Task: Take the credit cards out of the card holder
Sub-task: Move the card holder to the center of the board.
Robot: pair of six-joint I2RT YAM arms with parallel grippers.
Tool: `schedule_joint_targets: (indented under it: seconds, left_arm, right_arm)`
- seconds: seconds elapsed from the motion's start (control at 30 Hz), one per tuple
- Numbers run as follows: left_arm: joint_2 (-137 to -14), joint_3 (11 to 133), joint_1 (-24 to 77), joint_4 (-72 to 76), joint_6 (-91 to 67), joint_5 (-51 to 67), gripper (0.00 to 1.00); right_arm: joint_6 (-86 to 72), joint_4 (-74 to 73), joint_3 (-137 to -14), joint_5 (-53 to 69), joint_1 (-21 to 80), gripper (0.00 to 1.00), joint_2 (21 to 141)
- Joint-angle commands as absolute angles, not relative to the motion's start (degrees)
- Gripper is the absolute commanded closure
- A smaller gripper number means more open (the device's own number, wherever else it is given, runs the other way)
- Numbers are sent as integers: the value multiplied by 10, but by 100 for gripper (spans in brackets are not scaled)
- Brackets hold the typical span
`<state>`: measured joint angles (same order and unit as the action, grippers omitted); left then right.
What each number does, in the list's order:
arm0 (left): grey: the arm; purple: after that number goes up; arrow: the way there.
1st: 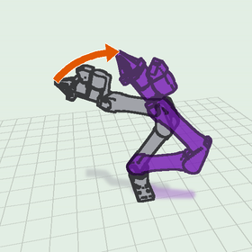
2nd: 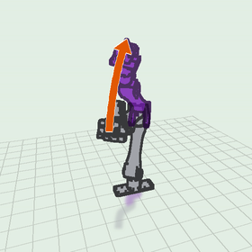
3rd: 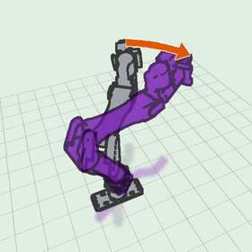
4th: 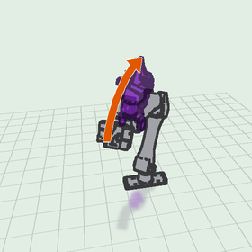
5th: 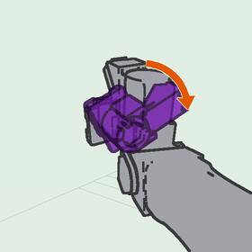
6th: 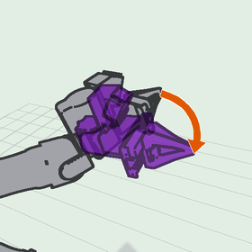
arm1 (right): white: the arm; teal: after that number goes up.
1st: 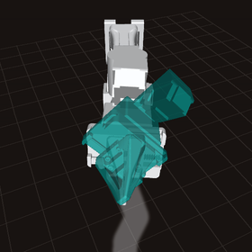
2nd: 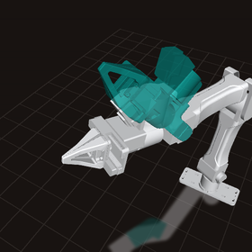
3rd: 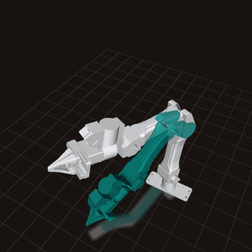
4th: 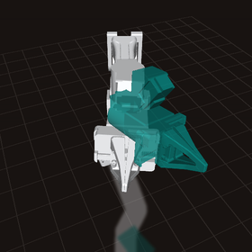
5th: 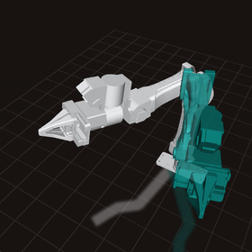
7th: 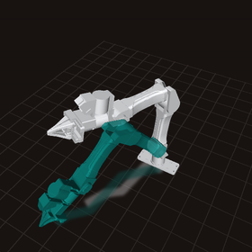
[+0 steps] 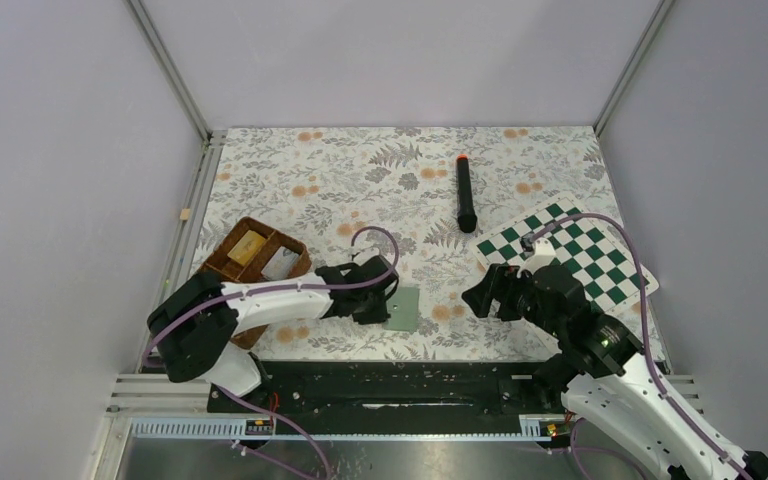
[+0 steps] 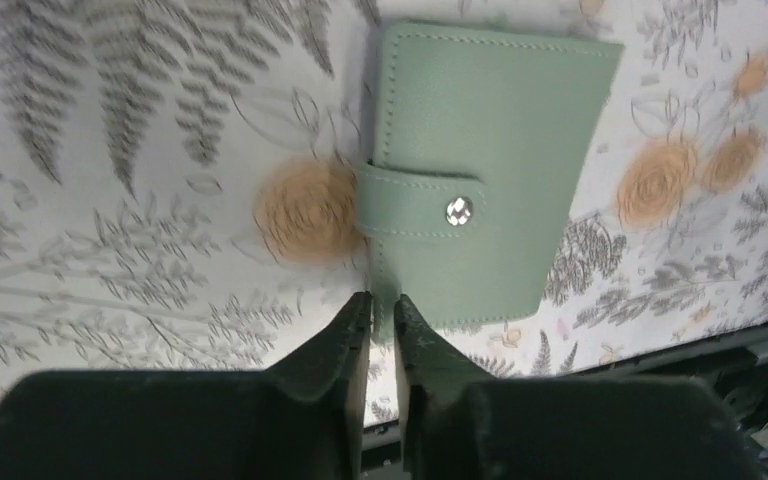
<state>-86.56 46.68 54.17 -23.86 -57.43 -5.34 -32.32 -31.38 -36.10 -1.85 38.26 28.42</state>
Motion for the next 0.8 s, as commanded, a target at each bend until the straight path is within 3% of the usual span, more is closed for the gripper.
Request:
schedule_joint_targets:
  seconds: [0.0,0.1,0.2,0.23,0.4,0.77]
  left_arm:
    - [-822,464,591,-260,-619,-116,79]
    - [-798,462,599,-262,-615,-137,60]
    - [-772,459,606,-249,-605,-159,56]
    - [-769,467,606,-247,-592,-178,54]
    - [-830,530,605,-247,-529,-177,54]
    - [-967,635,606,-294,-491,-194,56]
  right_arm:
    - [-358,-302,-335,-2,386,18,288]
    - [-375,-284,-315,15,386,28,288]
    - [-402,-242,-287,24,386,36,288]
    - [-426,-207,-263,34,387,44,296]
    - [-447,-129,-227,44,386,62,343]
    - [-424,-121,-210,55,386,63,334]
